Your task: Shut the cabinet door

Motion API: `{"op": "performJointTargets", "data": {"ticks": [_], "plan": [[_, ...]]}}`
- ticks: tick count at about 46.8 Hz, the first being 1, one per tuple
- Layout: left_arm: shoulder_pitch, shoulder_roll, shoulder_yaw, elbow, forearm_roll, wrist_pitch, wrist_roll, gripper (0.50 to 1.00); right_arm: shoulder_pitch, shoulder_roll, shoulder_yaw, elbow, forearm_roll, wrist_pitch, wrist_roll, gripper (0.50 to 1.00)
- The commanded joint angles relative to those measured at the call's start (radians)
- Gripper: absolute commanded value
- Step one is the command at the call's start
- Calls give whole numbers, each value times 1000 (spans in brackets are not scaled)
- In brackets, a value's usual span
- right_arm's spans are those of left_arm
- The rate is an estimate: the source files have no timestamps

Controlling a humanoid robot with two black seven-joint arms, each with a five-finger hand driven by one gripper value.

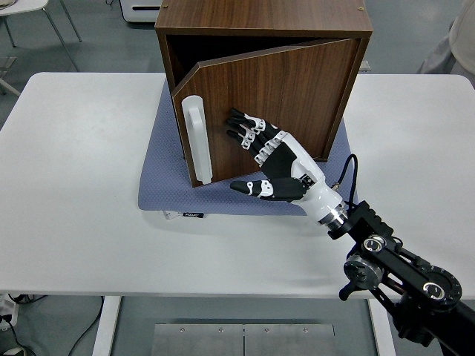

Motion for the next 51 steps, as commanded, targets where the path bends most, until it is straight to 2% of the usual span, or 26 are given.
{"op": "performJointTargets", "data": {"ticks": [1, 15, 21, 36, 51], "plan": [[0, 0, 0, 0, -1, 0, 0, 1000, 19, 7, -27, -1, -5, 0, 0, 1000], [0, 0, 0, 0, -1, 0, 0, 1000, 77, 52, -55, -52, -5, -1, 0, 1000], [0, 0, 0, 0, 1, 0, 1, 1000, 82, 64, -53, -93, -2, -20, 0, 1000], [0, 0, 0, 1, -1, 0, 0, 1000, 128, 59, -45, -161, 52, -29, 0, 1000], [0, 0, 0, 0, 1, 0, 0, 1000, 152, 58, -42, -182, 84, -52, 0, 1000]]}}
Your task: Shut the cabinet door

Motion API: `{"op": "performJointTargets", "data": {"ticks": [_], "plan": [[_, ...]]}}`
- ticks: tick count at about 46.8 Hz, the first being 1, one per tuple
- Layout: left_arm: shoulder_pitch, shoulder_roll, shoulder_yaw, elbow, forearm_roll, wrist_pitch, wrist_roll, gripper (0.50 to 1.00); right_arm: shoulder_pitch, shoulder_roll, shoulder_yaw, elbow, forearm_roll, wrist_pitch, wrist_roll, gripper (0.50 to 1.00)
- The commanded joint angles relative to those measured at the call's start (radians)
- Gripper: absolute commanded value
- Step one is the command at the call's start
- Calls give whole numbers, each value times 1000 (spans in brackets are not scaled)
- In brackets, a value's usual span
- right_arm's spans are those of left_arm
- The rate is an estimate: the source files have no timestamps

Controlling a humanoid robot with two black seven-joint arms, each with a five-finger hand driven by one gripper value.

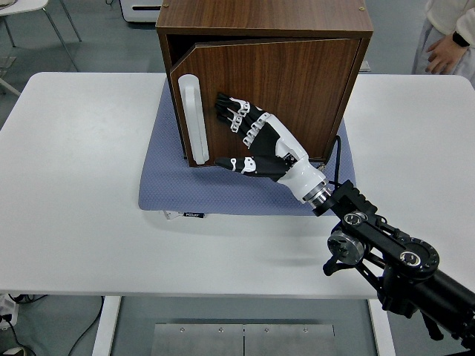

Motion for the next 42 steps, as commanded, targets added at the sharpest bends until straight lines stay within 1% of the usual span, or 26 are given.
{"op": "performJointTargets", "data": {"ticks": [1, 10, 18, 30, 37, 42], "plan": [[0, 0, 0, 0, -1, 0, 0, 1000, 4, 1, 1, -1, 2, -5, 0, 1000], [0, 0, 0, 0, -1, 0, 0, 1000, 16, 8, 1, -13, 3, -31, 0, 1000], [0, 0, 0, 0, -1, 0, 0, 1000, 24, 8, 1, -13, 42, -43, 0, 1000], [0, 0, 0, 0, -1, 0, 0, 1000, 47, 8, 15, -13, 65, -109, 0, 1000], [0, 0, 0, 0, 1, 0, 0, 1000, 47, 8, 35, -14, 80, -137, -25, 1000], [0, 0, 0, 1, -1, 0, 0, 1000, 47, 6, 41, -14, 80, -141, -36, 1000]]}}
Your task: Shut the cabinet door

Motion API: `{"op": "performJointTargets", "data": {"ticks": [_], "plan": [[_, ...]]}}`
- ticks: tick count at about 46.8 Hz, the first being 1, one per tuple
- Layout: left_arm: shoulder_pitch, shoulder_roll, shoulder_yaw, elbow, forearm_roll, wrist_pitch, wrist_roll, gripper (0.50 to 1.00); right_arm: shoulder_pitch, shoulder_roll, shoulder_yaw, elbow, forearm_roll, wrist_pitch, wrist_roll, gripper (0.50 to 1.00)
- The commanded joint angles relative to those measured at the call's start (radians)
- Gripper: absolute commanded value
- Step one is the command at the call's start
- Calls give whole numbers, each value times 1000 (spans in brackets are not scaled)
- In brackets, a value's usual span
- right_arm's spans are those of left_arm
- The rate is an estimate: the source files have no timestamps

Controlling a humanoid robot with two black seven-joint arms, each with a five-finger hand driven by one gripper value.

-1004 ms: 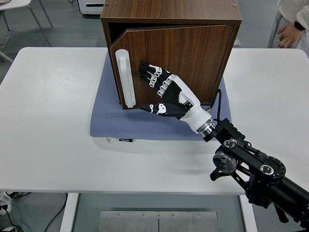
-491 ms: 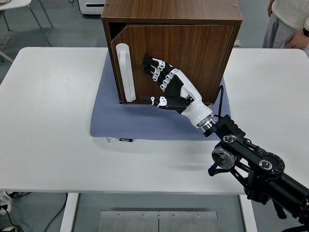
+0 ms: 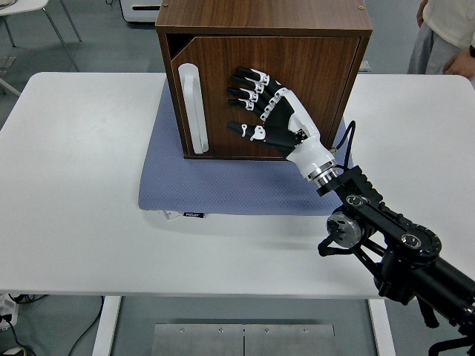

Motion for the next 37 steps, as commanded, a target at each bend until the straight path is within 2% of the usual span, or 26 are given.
{"op": "performJointTargets", "data": {"ticks": [1, 12, 18, 22, 31, 37], "plan": [[0, 0, 0, 0, 0, 0, 0, 1000, 0, -1, 1, 0, 0, -8, -13, 1000], [0, 0, 0, 0, 0, 0, 0, 1000, -14, -5, 1, 23, -1, 11, -7, 1000], [0, 0, 0, 2, 0, 0, 0, 1000, -34, -21, 0, 57, -8, 96, 22, 1000], [0, 0, 0, 0, 1, 0, 0, 1000, -45, -54, -3, 89, -11, 133, 27, 1000], [0, 0, 0, 0, 0, 0, 0, 1000, -76, -134, -3, 149, -12, 149, 27, 1000], [0, 0, 0, 0, 0, 0, 0, 1000, -99, -197, 0, 196, -14, 182, 27, 1000]]}}
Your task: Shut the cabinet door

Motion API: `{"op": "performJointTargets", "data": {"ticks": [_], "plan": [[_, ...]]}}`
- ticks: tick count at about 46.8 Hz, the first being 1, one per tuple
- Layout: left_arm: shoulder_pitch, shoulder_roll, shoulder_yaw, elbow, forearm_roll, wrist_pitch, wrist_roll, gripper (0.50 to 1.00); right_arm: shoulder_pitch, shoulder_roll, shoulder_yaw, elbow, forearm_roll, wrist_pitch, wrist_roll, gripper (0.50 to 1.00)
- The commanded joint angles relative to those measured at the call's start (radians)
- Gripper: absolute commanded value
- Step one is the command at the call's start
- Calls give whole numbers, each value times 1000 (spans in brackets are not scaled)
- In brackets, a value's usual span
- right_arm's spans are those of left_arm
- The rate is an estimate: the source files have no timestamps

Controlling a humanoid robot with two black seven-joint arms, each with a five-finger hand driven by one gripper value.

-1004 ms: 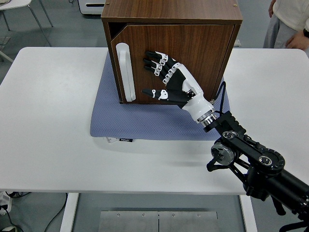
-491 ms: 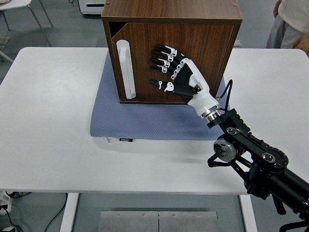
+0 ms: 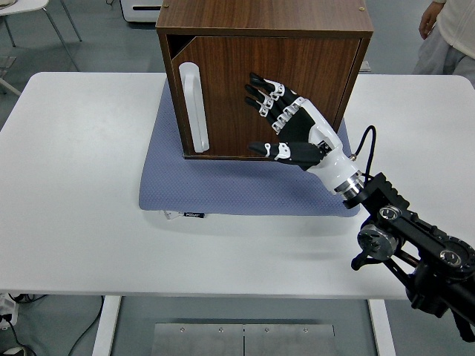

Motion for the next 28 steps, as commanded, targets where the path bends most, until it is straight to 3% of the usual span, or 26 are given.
{"op": "performJointTargets", "data": {"ticks": [1, 13, 28], "plan": [[0, 0, 0, 0, -1, 0, 0, 1000, -12, -42, 3, 30, 0, 17, 0, 1000], [0, 0, 0, 0, -1, 0, 0, 1000, -68, -175, 6, 105, 0, 29, 0, 1000], [0, 0, 0, 0, 1, 0, 0, 1000, -225, -243, 127, 111, 4, 31, 0, 1000]]}}
